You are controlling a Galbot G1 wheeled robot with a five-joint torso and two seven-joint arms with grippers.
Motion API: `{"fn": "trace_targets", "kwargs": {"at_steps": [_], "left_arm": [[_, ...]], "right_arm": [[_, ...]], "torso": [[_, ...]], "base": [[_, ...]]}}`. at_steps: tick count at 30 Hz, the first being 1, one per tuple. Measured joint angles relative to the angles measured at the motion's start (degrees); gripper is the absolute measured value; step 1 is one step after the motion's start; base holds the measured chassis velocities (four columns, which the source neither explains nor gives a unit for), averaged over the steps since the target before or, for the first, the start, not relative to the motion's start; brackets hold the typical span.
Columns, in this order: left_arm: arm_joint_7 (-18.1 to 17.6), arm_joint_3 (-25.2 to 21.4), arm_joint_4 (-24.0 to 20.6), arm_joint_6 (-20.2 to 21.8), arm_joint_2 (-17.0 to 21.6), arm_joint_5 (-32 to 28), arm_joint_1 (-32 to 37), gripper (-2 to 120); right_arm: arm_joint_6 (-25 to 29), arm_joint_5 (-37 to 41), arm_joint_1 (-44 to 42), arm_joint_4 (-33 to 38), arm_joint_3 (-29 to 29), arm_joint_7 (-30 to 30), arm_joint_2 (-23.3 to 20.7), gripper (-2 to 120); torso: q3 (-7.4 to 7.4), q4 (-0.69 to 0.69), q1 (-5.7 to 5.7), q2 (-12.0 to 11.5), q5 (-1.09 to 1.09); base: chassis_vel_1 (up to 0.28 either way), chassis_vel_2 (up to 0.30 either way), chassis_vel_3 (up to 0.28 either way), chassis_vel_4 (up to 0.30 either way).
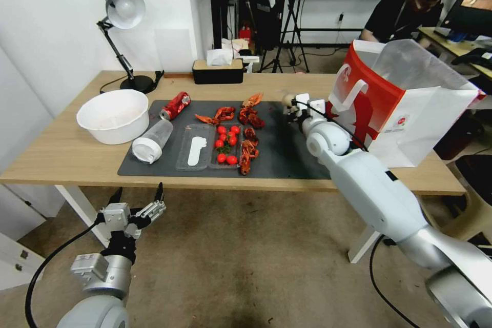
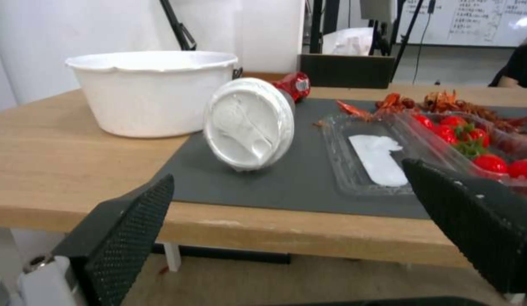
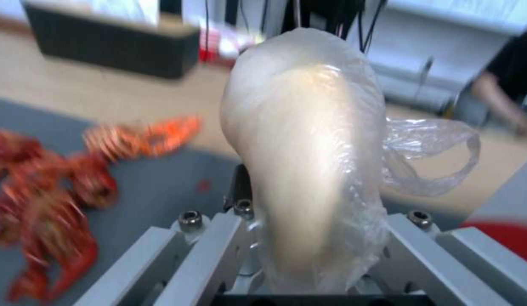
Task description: Pick up the trash from the table and place it into the takeout bag.
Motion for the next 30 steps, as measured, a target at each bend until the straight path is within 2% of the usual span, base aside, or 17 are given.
{"fn": "trace_targets", "kwargs": {"at_steps": [4,7,8,11,12,13,14,16,17,18,19,20,23,24,26,27,30], "left_arm": [[0.00,0.01,-0.08,0.00,-0.01,0.02,0.06,100],[0.08,-0.14,-0.64,-0.07,-0.16,0.12,0.34,100],[0.08,-0.14,-0.64,-0.07,-0.16,0.12,0.34,100],[0.29,-0.26,-0.86,-0.14,-0.58,0.17,0.41,100],[0.29,-0.26,-0.86,-0.14,-0.58,0.17,0.41,100],[0.31,-0.24,-0.89,-0.20,-0.69,0.37,0.48,100],[0.31,-0.26,-1.08,-0.22,-0.79,0.63,0.69,100],[0.31,-0.28,-1.28,-0.24,-0.83,0.71,0.80,100],[0.30,-0.48,-1.59,-0.27,-0.96,0.82,1.12,100],[0.29,-0.62,-1.62,-0.35,-1.03,0.86,1.26,100],[0.29,-0.62,-1.62,-0.35,-1.03,0.86,1.26,100],[0.27,-0.69,-1.62,-0.49,-1.12,0.91,1.31,100],[0.25,-0.36,-1.45,-0.60,-1.34,1.02,1.10,100],[0.25,-0.36,-1.45,-0.60,-1.34,1.02,1.10,100],[0.23,-0.02,-1.35,-0.61,-1.35,1.06,1.02,100],[0.23,-0.02,-1.35,-0.61,-1.35,1.06,1.02,100],[0.23,0.13,-1.44,-0.61,-1.26,1.10,1.05,100]], "right_arm": [[0.21,-1.39,-0.91,1.73,0.68,0.16,-0.73,9],[1.45,-6.19,-3.43,7.83,2.53,0.04,-2.92,9],[1.45,-6.19,-3.43,7.83,2.53,0.04,-2.92,9],[2.47,-8.62,-5.58,16.98,4.21,-0.25,-6.42,9],[2.47,-8.62,-5.58,16.98,4.21,-0.25,-6.42,9],[2.59,-8.64,-6.36,20.34,4.93,-0.58,-8.14,9],[3.18,-8.63,-7.08,23.91,6.46,-1.00,-10.32,9],[3.69,-8.59,-7.48,25.70,7.40,-1.23,-11.53,9],[4.99,-8.34,-8.13,29.02,10.03,-1.85,-14.30,9],[5.73,-6.99,-8.30,31.38,12.82,-1.94,-16.27,9],[5.73,-6.99,-8.30,31.38,12.82,-1.94,-16.27,9],[5.56,-5.75,-8.49,33.41,15.89,-1.44,-17.98,9],[0.34,-5.11,-9.26,36.62,23.30,2.61,-22.46,9],[0.34,-5.11,-9.26,36.62,23.30,2.61,-22.46,9],[-4.02,-2.64,-9.64,35.81,26.16,4.09,-25.22,9],[-4.02,-2.64,-9.64,35.81,26.16,4.09,-25.22,9],[-7.36,0.89,-9.65,33.24,26.95,6.42,-26.03,21]], "torso": [[0.00,0.00,0.00,0.00,0.01],[0.00,0.00,0.00,0.00,0.01],[0.00,0.00,0.00,0.00,0.01],[-0.01,0.00,0.00,0.00,-0.02],[-0.01,0.00,0.00,0.00,-0.02],[0.00,0.02,0.00,0.00,0.03],[0.00,0.02,0.01,0.00,-0.02],[-0.01,-0.01,0.00,0.00,-0.06],[0.00,-0.01,0.00,0.00,0.05],[-0.01,-0.01,0.00,0.00,-0.03],[-0.01,-0.01,0.00,0.00,-0.03],[0.00,0.01,0.00,0.00,0.04],[-0.01,-0.02,0.00,0.01,0.00],[-0.01,-0.02,0.00,0.01,0.00],[-0.01,0.00,0.00,0.00,0.00],[-0.01,0.00,0.00,0.00,0.00],[0.00,0.00,0.00,0.00,0.01]], "base": [[0.000,0.000,0.000,0.000],[0.000,0.000,0.000,0.000],[0.000,0.000,0.000,0.000],[0.000,0.000,0.000,0.000],[0.000,0.000,0.000,0.000],[0.000,0.000,0.000,0.000],[0.000,0.000,0.000,0.000],[0.000,0.000,0.000,0.000],[0.000,0.000,0.000,0.000],[0.000,0.000,0.000,0.000],[0.000,0.000,0.000,0.000],[0.000,0.000,0.000,0.000],[0.000,0.000,0.000,0.000],[0.000,0.000,0.000,0.000],[0.000,0.000,0.000,0.000],[0.000,0.000,0.000,0.000],[0.000,0.000,0.000,0.000]]}}
